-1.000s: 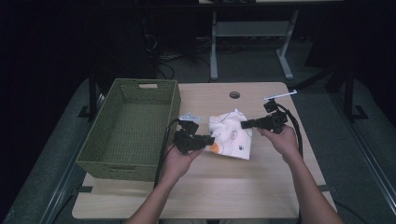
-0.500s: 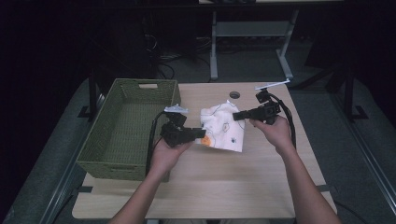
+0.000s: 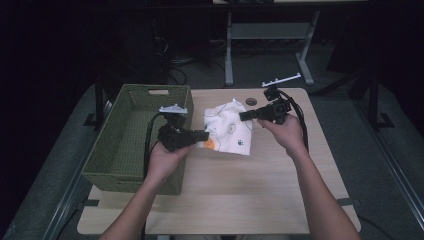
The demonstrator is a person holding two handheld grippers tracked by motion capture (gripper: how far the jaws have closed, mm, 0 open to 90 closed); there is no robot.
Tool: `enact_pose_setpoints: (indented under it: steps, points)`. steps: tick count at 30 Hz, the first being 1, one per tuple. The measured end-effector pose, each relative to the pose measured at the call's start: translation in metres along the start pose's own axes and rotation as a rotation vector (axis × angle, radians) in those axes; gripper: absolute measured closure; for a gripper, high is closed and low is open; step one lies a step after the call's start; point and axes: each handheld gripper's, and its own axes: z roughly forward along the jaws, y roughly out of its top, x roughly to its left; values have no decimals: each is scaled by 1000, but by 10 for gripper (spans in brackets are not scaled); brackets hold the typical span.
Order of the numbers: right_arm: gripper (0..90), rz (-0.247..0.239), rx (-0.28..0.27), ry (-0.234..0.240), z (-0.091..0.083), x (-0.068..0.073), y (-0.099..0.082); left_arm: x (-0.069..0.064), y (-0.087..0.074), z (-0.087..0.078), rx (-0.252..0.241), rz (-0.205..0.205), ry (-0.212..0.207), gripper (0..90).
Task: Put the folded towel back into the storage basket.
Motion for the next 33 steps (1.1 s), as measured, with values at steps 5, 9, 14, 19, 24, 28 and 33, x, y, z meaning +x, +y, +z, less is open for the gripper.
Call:
enact_pose_setpoints:
  steps: [5,9,14,19,24,28,33]
  points:
    - [775,-10,8,2,7,10,10,8,2,-13,-2,-2,12,823]
    - [775,-20,11,5,14,16,18,13,3,-23,-7,-3,17,823]
    - [775,-25,14,16,21,23,25,19,6,-32,-9,-6,26,824]
    - [775,-36,19,17,29,31,35,26,7,-43,-13,-8,36,824]
    - [775,-47,23,19,36,39,42,33,8,-54,-20,-9,37,824]
    - [775,-55,18,25,41,47,50,37,9,-62,-25,-10,39,823]
    - [775,-65,23,37,50,55,58,45,8,-73,-36,-24,43,823]
